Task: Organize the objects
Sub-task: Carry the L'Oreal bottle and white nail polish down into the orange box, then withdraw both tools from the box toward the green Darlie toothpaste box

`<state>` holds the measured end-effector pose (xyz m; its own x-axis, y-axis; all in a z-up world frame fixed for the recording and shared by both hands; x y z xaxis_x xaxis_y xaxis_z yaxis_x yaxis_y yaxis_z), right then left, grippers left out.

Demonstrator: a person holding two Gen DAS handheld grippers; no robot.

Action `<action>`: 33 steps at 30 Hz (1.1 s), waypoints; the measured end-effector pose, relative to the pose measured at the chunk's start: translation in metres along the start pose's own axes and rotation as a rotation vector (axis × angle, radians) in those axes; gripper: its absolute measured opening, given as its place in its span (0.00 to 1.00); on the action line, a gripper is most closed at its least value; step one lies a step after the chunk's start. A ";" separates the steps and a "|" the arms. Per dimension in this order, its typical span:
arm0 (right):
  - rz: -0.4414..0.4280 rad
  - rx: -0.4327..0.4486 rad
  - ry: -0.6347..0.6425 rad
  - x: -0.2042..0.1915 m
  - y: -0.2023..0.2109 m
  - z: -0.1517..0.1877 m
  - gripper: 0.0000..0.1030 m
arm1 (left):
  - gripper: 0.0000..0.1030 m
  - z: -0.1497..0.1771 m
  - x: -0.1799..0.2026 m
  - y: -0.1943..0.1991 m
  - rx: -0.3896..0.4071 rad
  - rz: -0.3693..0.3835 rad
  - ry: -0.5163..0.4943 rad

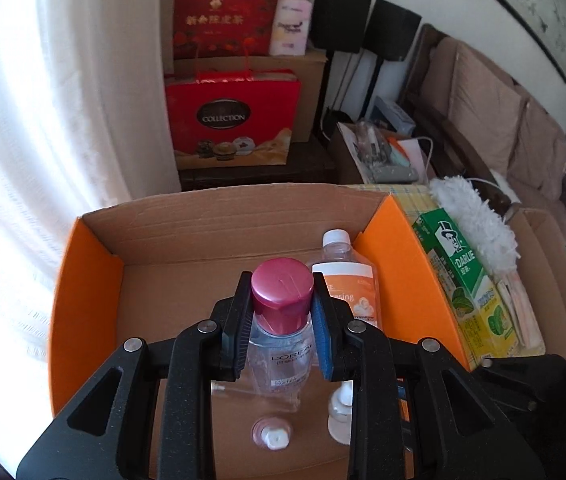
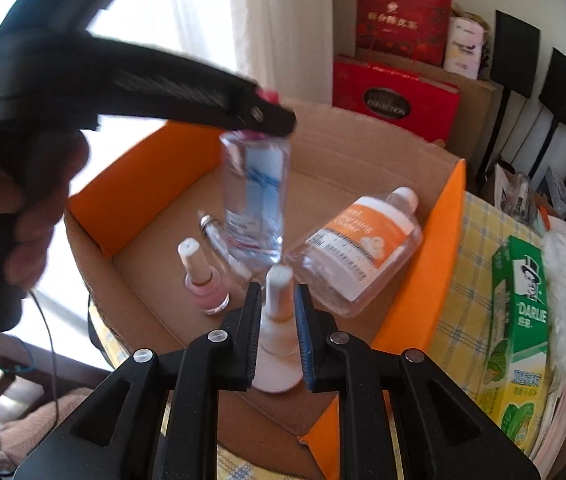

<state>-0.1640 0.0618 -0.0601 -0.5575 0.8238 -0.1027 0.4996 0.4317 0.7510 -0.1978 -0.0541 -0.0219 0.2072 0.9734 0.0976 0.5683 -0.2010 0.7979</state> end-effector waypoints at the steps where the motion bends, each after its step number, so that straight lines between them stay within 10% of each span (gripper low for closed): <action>1: -0.001 0.014 -0.005 0.002 0.005 -0.001 0.21 | 0.24 -0.004 0.002 -0.006 -0.013 -0.004 -0.014; 8: 0.013 0.093 -0.037 0.014 0.044 -0.006 0.30 | 0.24 -0.017 0.014 -0.049 -0.098 -0.033 -0.058; 15: 0.028 0.099 -0.077 0.029 0.060 0.001 0.32 | 0.60 -0.012 0.002 -0.056 -0.109 -0.005 0.036; 25: 0.055 0.089 -0.112 0.043 0.067 0.014 0.33 | 0.73 0.005 0.002 -0.015 -0.063 0.024 0.069; 33: 0.121 0.095 -0.161 0.066 0.084 0.024 0.59 | 0.88 0.018 0.024 0.015 -0.009 0.063 0.067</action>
<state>-0.1426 0.1612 -0.0200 -0.3805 0.9165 -0.1237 0.6209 0.3523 0.7003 -0.1700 -0.0352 -0.0187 0.1888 0.9641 0.1869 0.5485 -0.2614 0.7942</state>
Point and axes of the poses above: each gripper's, at about its wrist camera, not at the fingertips, and y roughly against the way its jaws point, x to its right, z to its underside, the point moved 1 cm from there along -y, roughly the way its jaws point, and after that the axes turned 2 degrees about -z, right-handed, at the moved point
